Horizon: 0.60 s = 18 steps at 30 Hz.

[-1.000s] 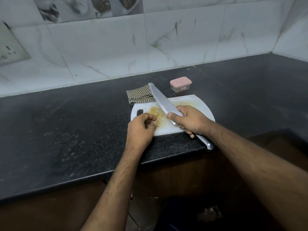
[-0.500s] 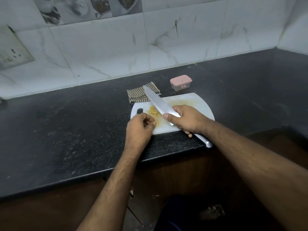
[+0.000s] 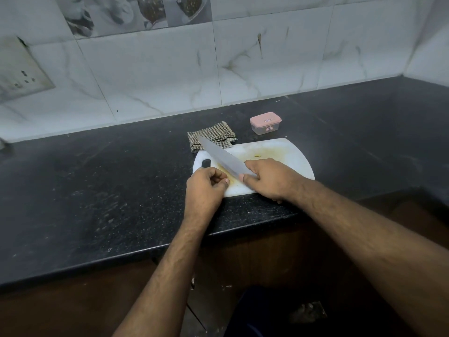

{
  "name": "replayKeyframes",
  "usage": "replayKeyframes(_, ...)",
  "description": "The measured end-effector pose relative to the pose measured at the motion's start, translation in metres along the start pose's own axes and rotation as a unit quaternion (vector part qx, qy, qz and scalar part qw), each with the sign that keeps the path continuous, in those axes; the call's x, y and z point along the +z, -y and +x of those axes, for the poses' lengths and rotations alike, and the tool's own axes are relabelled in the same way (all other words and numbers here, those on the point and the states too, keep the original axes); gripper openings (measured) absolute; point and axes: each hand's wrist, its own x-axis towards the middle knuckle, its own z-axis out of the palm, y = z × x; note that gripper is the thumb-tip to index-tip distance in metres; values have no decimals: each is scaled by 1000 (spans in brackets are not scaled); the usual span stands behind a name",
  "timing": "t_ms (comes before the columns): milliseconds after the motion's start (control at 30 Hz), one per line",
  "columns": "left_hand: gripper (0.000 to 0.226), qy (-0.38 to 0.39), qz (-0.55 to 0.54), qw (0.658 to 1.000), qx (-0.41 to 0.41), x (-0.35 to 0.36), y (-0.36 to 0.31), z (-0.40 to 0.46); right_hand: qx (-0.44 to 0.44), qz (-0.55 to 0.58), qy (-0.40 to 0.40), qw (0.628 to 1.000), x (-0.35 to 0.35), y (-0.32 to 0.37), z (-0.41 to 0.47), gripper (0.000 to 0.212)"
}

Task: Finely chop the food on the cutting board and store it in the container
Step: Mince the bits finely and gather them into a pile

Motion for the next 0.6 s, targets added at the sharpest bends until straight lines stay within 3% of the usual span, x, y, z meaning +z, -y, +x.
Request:
replayKeyframes(167,8,-8,-19,1000,1,-1,1,0,-32,-65,11,997,3,0,6,31)
replayKeyframes(600,9,-11,-12,1000,-3,-1,3,2,-27,-90,50,994,0,9,11,18)
